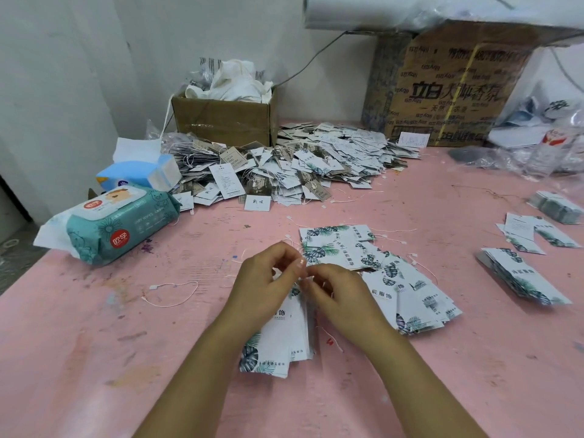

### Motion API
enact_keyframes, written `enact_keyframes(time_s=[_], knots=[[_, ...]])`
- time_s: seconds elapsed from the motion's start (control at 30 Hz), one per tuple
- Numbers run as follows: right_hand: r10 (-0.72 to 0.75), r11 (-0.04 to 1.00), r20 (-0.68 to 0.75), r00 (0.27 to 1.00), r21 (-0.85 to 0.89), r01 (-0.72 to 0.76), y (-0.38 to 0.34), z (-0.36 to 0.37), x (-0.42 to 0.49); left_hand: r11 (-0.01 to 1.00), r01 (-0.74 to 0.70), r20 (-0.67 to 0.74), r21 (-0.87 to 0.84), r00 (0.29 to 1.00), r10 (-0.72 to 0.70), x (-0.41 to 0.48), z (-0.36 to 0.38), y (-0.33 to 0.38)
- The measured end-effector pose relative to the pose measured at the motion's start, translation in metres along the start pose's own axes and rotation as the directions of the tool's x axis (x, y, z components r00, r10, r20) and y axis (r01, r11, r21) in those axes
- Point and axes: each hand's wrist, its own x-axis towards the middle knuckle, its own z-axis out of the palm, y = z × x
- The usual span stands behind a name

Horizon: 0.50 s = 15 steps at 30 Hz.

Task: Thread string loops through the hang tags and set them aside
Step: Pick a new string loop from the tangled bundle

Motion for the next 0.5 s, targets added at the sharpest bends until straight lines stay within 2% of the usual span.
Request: enact_keyframes(time_s=[0.5], knots=[[-0.004,0.999,0.022,1.0,-0.051,0.005,-0.0023,-0.002,-0.0018,0.98,-0.071,0.167,-0.187,0.981,0.103,-0.0051,0.0033,0.0086]])
